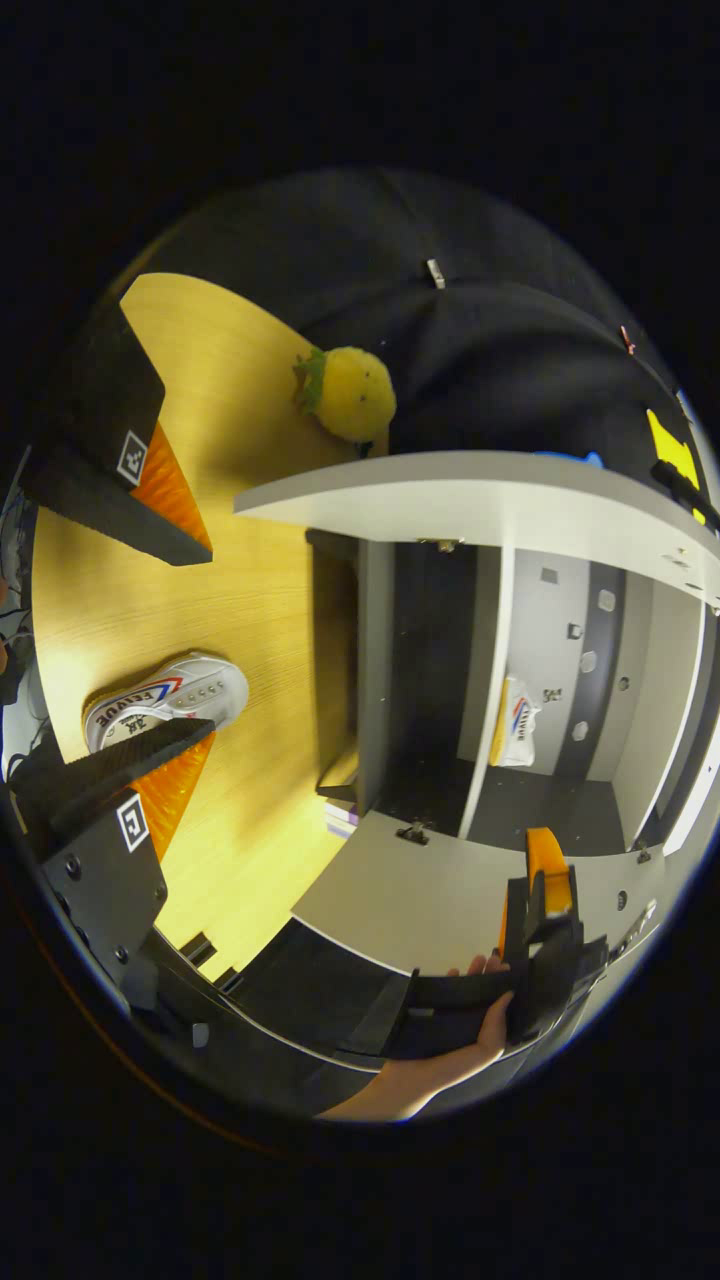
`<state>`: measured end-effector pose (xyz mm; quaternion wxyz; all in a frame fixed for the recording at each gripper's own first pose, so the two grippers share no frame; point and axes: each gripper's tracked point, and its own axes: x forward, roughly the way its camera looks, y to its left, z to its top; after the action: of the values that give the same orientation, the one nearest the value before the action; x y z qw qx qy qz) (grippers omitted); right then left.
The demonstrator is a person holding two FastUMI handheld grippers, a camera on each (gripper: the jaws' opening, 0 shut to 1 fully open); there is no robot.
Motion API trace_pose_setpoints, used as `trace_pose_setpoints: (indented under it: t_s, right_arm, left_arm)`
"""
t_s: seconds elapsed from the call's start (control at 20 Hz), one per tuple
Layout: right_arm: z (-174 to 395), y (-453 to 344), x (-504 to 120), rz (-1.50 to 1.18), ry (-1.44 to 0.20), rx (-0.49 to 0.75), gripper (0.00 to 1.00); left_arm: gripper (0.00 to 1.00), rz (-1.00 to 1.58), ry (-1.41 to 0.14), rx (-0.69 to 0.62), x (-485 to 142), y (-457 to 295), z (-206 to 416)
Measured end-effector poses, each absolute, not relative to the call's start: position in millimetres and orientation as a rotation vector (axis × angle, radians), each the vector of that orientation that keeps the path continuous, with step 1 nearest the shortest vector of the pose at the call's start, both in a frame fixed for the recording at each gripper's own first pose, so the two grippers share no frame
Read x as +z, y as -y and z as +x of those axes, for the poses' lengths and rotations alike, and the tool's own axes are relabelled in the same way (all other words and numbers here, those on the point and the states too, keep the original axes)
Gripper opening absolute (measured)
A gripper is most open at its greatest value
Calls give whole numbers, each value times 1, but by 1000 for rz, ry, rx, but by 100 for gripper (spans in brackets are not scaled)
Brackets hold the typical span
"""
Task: Grab one shoe with the right hand and put it into the shoe cabinet, grab the other shoe with the left hand and put it into the shoe cabinet; then close the right door with the right hand and the left door with the left hand.
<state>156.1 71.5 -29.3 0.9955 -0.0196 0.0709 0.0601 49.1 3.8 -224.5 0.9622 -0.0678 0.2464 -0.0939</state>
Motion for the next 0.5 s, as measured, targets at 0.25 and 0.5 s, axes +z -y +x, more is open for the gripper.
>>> trace_pose_setpoints:
  t_s: [0.25,0.5]
  right_arm:
    - [100,-49,-98,-22,-268,97,98]
    - [71,-13,-128,-4,-331,25,99]
  left_arm:
    - [96,-157,-622,-291,-272,28,56]
    - [95,-110,-710,-333,-305,48,64]
